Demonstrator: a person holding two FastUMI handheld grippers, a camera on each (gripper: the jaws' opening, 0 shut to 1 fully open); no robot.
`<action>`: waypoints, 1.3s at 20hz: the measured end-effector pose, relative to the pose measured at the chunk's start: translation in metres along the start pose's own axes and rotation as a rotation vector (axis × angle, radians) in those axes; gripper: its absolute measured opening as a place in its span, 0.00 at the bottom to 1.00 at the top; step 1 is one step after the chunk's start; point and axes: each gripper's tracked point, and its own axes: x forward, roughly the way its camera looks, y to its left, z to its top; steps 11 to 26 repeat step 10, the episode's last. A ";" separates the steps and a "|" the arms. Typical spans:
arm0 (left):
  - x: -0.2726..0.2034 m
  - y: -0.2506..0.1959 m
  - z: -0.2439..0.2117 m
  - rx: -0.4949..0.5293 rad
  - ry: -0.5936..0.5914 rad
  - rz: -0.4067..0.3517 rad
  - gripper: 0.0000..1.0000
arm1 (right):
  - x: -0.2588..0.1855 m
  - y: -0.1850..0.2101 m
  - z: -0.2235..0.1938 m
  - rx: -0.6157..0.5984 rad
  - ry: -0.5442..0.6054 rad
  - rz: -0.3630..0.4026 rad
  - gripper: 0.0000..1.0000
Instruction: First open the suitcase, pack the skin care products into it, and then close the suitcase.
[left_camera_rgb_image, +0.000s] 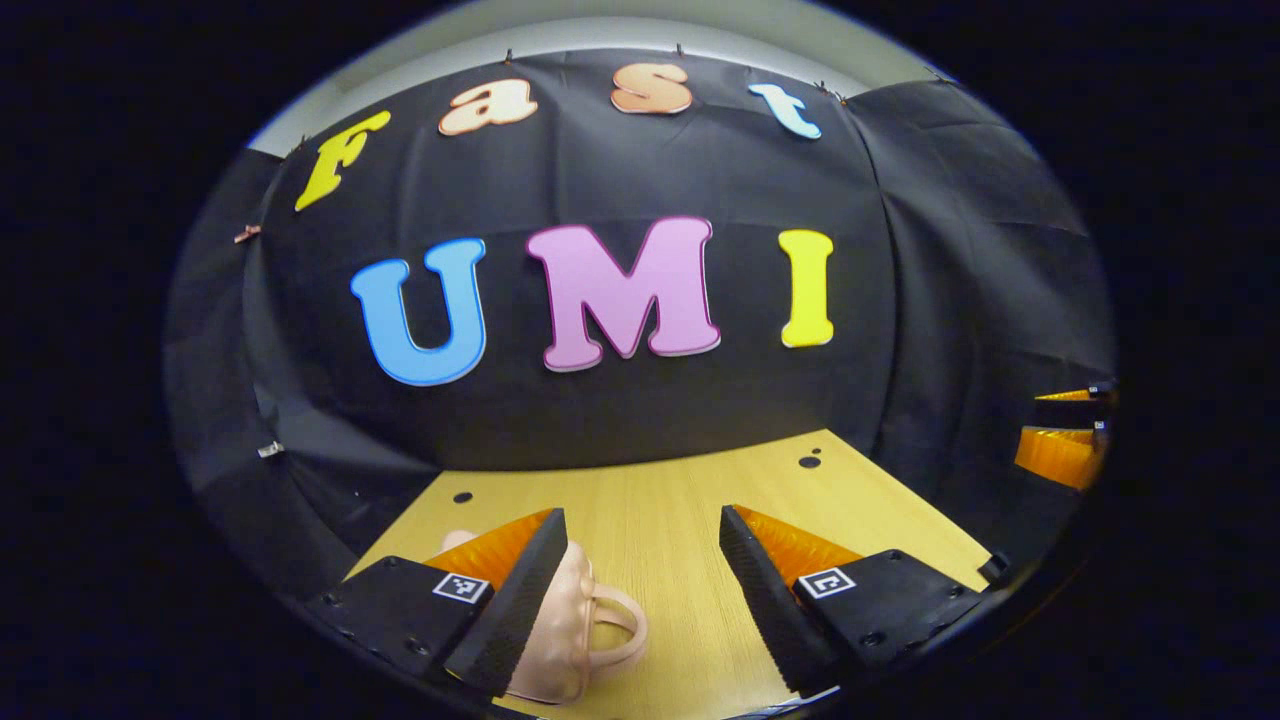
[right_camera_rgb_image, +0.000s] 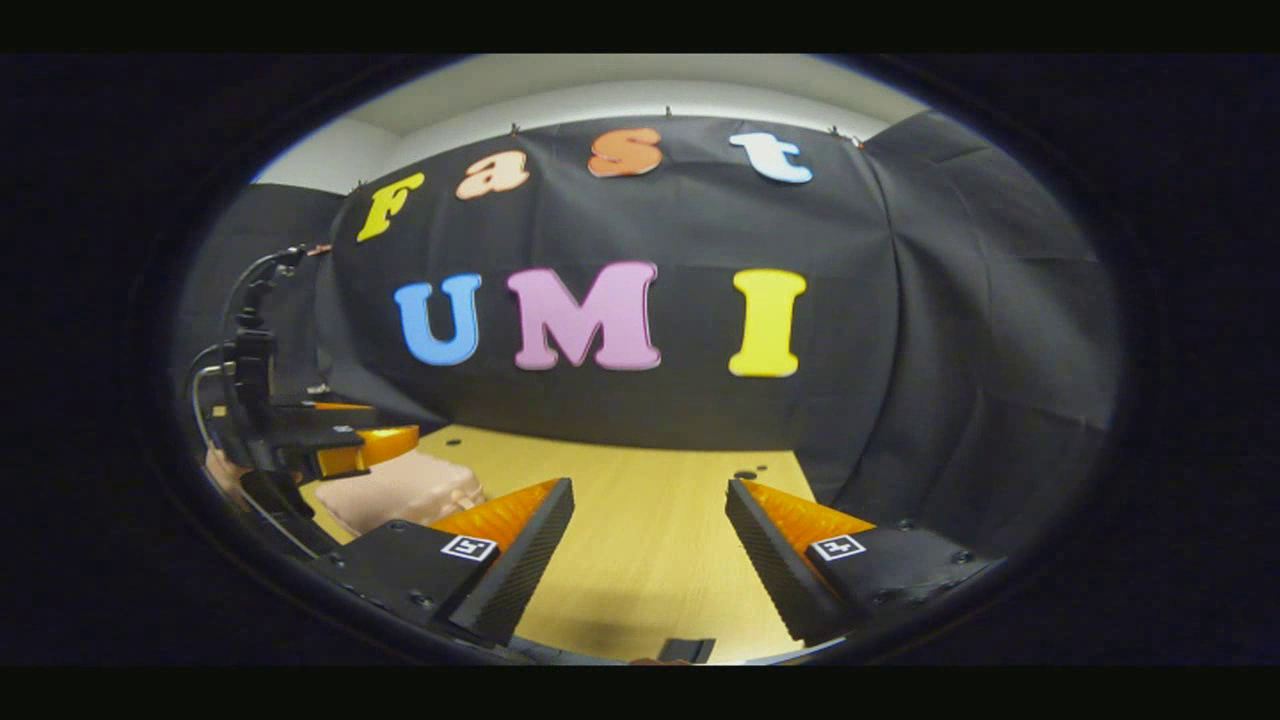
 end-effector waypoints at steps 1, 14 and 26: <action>-0.012 0.000 0.020 -0.003 -0.041 -0.001 0.97 | 0.003 0.003 0.018 0.005 -0.044 -0.028 0.97; -0.048 0.014 0.071 -0.111 -0.152 -0.014 0.97 | -0.003 0.037 0.066 -0.043 -0.164 -0.069 0.97; -0.048 0.014 0.071 -0.111 -0.152 -0.014 0.97 | -0.003 0.037 0.066 -0.043 -0.164 -0.069 0.97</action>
